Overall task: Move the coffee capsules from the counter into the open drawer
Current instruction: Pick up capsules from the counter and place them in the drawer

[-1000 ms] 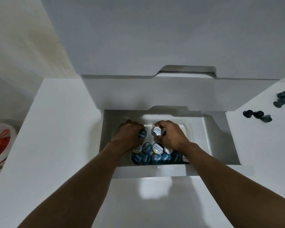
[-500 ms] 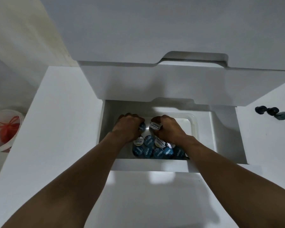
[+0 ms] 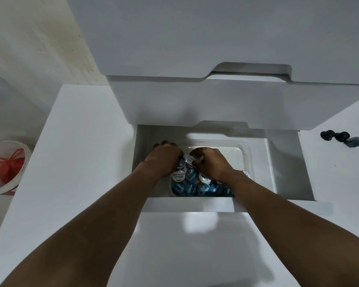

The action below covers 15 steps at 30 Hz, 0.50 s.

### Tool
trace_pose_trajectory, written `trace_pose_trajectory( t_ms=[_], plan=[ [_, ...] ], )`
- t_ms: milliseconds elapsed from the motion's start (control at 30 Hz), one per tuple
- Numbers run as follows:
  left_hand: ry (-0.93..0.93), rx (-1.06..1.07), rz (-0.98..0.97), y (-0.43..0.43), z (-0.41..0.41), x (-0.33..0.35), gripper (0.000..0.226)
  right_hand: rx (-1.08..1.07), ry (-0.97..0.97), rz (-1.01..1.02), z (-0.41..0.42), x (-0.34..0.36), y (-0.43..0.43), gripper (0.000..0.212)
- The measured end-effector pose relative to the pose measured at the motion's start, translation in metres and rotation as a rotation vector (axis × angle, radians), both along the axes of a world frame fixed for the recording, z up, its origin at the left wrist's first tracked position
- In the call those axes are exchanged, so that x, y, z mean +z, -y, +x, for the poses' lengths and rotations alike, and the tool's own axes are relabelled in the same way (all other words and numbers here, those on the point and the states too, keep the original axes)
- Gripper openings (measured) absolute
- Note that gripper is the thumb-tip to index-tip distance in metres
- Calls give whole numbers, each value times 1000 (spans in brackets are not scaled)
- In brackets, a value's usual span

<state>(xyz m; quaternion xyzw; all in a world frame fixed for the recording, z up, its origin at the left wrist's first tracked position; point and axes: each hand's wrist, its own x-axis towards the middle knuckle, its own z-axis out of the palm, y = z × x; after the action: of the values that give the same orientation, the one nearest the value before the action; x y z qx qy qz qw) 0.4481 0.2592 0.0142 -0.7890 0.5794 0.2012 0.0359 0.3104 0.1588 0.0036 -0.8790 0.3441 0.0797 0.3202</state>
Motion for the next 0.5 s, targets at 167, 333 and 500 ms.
trace_pose_trajectory(
  t_ms=[167,333,500],
  plan=[
    [26,-38,-28,-2,-1,-1,24,-8,1,-1,4,-1,-5,36],
    [47,-62,-52,-4,-1,0,25,-19,8,5,5,-1,-7,35],
    [34,-45,-79,-5,-1,0,26,-37,15,11,5,-1,-9,34]
  ],
)
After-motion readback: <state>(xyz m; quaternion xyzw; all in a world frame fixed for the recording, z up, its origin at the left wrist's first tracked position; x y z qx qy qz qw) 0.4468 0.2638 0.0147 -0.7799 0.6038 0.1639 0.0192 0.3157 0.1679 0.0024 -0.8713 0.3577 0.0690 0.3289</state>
